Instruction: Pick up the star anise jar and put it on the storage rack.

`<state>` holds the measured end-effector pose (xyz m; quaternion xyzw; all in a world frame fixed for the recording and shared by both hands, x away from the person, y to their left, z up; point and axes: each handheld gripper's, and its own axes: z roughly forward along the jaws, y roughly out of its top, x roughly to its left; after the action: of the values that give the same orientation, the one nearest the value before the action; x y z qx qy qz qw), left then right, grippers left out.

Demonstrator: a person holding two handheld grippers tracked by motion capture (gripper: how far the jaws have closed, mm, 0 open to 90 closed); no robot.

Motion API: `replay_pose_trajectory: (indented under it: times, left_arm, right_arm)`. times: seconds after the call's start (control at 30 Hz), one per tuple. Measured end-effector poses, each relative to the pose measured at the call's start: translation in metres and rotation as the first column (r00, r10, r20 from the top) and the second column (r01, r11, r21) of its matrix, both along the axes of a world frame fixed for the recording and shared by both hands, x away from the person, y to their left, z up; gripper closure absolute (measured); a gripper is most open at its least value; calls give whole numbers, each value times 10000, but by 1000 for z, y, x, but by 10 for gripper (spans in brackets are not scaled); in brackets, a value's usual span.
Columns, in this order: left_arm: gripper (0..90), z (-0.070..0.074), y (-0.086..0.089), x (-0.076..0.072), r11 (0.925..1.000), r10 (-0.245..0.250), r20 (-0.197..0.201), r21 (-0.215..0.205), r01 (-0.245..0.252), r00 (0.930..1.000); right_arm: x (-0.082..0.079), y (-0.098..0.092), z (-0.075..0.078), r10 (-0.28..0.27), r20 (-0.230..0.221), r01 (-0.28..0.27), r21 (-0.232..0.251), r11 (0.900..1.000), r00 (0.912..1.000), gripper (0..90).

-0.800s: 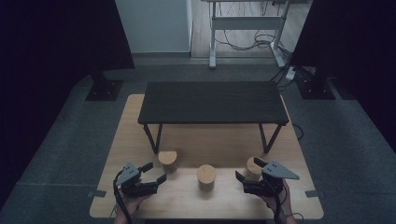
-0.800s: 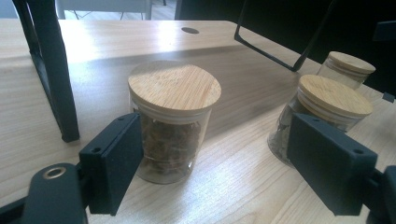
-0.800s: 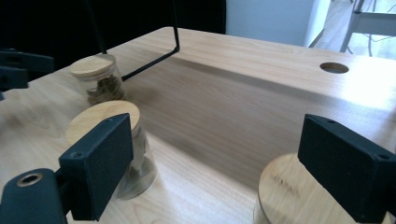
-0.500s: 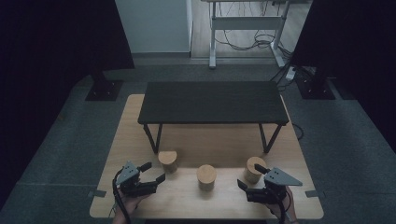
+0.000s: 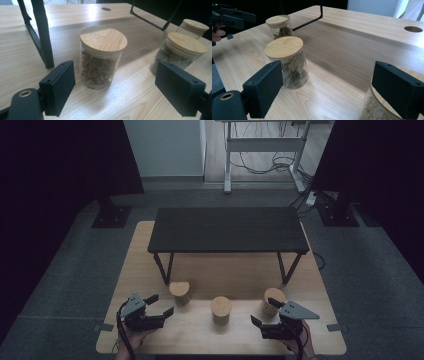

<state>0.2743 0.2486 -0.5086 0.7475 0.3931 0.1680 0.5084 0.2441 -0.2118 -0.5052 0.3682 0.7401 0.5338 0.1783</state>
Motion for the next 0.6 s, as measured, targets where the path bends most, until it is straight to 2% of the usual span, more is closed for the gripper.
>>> replay_pose_trajectory:
  times: [0.23, 0.37, 0.43, 0.6]
  left_arm:
    - [159, -2, -5, 2, 9992, -108, -95, 388, 112, 9999]
    - [158, -2, -10, 6, 9978, -108, -78, 657, 113, 9999]
    - [153, -3, -13, 8, 9963, -116, -94, 848, 123, 9999]
    - [144, -5, -17, 11, 9949, -126, -112, 995, 136, 9999]
  right_arm:
    - [0, 3, -2, 72, -73, -71, 92, 9999, 9999, 96]
    - [0, 3, -1, 139, -146, -134, 362, 9993, 9998, 98]
    - [0, 2, -1, 100, -118, -96, 310, 9995, 9999, 98]
    - [-2, 3, 0, 153, -89, -151, 249, 9996, 9998, 98]
